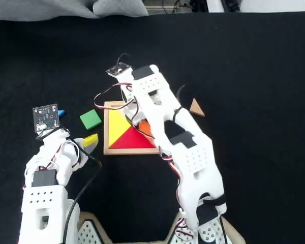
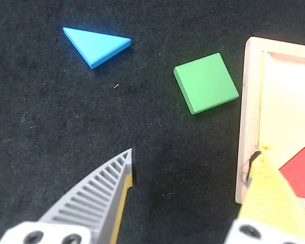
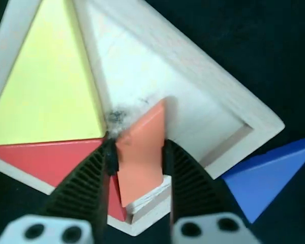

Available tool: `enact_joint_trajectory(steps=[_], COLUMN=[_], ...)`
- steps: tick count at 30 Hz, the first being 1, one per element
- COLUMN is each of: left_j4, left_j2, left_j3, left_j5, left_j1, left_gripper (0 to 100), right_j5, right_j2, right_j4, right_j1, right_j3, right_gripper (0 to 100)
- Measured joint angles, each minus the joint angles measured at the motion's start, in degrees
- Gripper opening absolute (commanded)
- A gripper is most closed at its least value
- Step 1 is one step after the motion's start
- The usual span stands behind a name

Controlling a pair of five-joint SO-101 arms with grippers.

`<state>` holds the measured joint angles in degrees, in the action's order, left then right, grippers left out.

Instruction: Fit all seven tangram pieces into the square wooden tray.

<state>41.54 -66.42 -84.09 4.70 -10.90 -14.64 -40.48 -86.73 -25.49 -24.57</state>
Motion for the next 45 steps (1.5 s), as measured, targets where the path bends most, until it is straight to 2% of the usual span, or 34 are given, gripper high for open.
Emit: enact_joint_trajectory(steps=[5, 10, 13, 18, 21, 26, 29, 33, 38, 45], left_j4=[0.0, 0.0, 0.0, 0.0, 0.0, 0.0, 0.0, 0.0, 0.0, 0.0], left_j2=[0.0, 0.0, 0.0, 0.0, 0.0, 0.0, 0.0, 0.0, 0.0, 0.0], left_j3=[0.0, 0.0, 0.0, 0.0, 0.0, 0.0, 0.0, 0.0, 0.0, 0.0], left_j5=[0.0, 0.0, 0.0, 0.0, 0.0, 0.0, 0.0, 0.0, 0.0, 0.0], left_j1=[0.0, 0.0, 0.0, 0.0, 0.0, 0.0, 0.0, 0.0, 0.0, 0.0], left_gripper=[35, 35, 35, 35, 35, 35, 35, 35, 35, 35], right_j5=[-0.09, -0.09, -0.09, -0.09, 0.09, 6.42, 7.47, 7.56, 8.0, 6.95], right_j2=[0.09, 7.56, 15.91, 29.63, 35.78, 40.09, 40.09, 40.09, 40.26, 41.23], right_j4=[-11.69, -12.22, -12.22, -12.04, -7.12, 10.9, 18.37, 21.63, 21.98, 21.45], right_j1=[0.0, 3.78, 7.82, 11.69, 13.71, 20.92, 22.51, 22.42, 22.51, 22.51], right_j3=[-12.84, -14.77, -10.37, 6.42, 19.78, 42.29, 50.99, 53.98, 54.59, 54.51], right_gripper=[1.1, 1.1, 1.1, 1.1, 1.1, 1.1, 1.1, 2.8, 23.1, 15.2])
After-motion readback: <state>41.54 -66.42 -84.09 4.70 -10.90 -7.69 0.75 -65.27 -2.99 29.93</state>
